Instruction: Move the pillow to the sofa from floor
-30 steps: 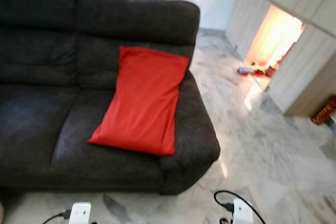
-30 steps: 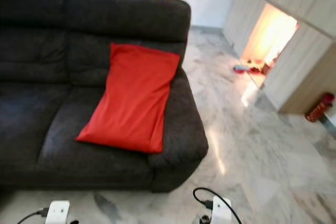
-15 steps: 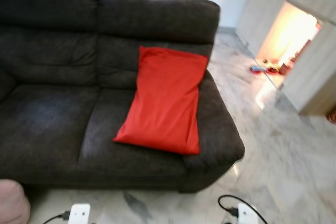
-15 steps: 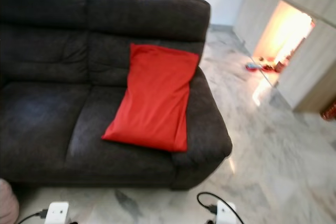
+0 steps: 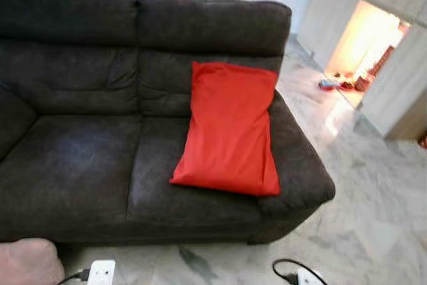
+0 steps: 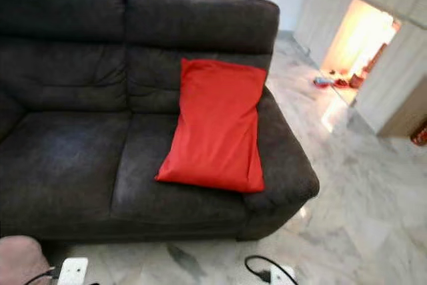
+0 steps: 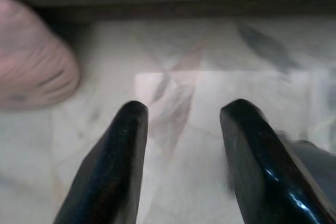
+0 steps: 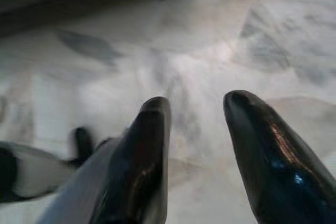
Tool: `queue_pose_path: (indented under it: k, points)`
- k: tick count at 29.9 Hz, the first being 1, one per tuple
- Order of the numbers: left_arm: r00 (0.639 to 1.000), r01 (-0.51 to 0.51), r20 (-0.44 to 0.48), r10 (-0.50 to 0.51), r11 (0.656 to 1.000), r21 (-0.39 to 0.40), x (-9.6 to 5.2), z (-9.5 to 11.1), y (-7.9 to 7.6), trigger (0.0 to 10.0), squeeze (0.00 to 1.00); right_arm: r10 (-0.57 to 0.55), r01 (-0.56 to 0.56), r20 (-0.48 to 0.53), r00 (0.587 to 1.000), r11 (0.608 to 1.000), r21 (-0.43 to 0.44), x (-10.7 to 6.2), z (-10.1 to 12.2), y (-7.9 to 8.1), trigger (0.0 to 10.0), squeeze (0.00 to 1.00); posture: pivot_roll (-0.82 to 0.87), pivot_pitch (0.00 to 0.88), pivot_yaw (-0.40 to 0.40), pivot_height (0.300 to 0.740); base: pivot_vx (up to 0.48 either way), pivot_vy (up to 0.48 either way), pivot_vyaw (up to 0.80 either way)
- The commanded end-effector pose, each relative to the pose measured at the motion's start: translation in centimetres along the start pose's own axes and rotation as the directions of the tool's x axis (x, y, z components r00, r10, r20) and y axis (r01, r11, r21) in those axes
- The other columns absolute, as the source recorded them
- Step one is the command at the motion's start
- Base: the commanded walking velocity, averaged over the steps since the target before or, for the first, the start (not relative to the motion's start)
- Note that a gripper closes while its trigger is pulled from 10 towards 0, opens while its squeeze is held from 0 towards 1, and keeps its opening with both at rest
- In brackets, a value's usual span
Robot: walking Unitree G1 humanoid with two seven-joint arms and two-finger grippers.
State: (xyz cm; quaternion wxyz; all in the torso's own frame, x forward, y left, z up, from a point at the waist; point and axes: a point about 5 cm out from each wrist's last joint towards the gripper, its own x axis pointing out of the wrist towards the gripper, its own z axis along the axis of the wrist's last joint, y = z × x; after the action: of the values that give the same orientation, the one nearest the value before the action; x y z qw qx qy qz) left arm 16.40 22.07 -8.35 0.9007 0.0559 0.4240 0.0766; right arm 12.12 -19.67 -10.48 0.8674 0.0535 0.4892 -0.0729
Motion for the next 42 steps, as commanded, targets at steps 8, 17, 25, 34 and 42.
queue_pose_path:
  k: [8, 17, 25, 34, 42]
  points:
    - [1.0, -0.02, -0.011, 0.02, 1.0, -0.001, -0.1, -0.3, 0.7, 10.0, 0.0, 0.054, -0.054, 0.022, 0.998, 0.998, 0.02, 0.0, 0.3, 0.3, 10.0, 0.0, 0.16, 0.0, -0.104, 0.74, 0.0, 0.353, 0.56]
    - [1.0, -0.02, -0.004, 0.02, 1.0, 0.0, -0.1, -0.2, 0.7, 10.0, 0.0, 0.076, -0.076, 0.02, 0.997, 0.997, -0.001, -0.2, -0.3, 0.2, 10.0, 0.0, 0.16, 0.0, -0.104, 0.74, 0.0, 0.351, 0.49]
    - [1.0, -0.018, 0.005, 0.018, 1.0, 0.001, 0.0, 0.1, 0.4, 10.0, 0.0, 0.106, -0.106, 0.024, 0.994, 0.994, -0.004, 0.0, 0.2, 1.1, 10.0, 0.0, 0.16, 0.0, -0.104, 0.74, 0.0, 0.353, 0.8]
    - [1.0, -0.015, 0.014, 0.015, 1.0, 0.002, 0.1, 0.4, 0.0, 10.0, 0.0, 0.101, -0.102, 0.023, 0.995, 0.995, 0.016, 0.1, 0.4, 1.0, 10.0, 0.0, 0.16, 0.0, -0.104, 0.74, 0.0, 0.352, 0.23]
    - [1.0, -0.021, 0.003, 0.021, 1.0, -0.002, -0.1, -0.2, 0.6, 10.0, 0.0, 0.097, -0.098, 0.022, 0.995, 0.994, 0.038, 0.1, 0.4, 1.0, 10.0, 0.0, 0.16, 0.0, -0.106, 0.74, 0.0, 0.351, 0.0]
